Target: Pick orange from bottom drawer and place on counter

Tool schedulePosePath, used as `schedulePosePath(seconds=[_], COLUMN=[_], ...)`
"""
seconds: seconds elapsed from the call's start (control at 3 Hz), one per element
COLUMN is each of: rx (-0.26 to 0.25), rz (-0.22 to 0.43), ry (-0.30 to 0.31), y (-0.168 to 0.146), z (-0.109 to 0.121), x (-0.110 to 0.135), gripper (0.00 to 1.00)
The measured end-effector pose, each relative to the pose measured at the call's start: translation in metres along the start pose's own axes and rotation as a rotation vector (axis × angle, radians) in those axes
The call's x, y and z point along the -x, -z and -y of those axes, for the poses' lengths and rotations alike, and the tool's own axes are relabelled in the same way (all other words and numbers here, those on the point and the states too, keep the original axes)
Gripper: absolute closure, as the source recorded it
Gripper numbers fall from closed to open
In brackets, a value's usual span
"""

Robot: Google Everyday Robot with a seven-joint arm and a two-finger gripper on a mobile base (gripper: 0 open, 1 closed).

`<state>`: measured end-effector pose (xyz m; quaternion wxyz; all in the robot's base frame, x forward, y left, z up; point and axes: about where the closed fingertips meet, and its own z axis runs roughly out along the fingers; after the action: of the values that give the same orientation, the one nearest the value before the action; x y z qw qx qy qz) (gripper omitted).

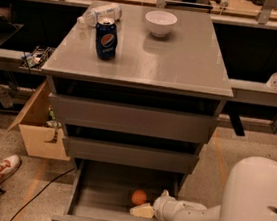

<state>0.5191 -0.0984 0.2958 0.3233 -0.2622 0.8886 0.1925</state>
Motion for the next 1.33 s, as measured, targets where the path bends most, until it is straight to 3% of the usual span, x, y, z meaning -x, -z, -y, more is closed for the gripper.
schedulePosePath(seconds=[0.67,1.33], rx=[-0.008,-0.011], rz=[0.067,0.041], ry=[-0.045,-0.058], y=[-0.046,-0.096], z=[0.011,0.016], x=[-0.001,-0.020], gripper=[0.00,0.00])
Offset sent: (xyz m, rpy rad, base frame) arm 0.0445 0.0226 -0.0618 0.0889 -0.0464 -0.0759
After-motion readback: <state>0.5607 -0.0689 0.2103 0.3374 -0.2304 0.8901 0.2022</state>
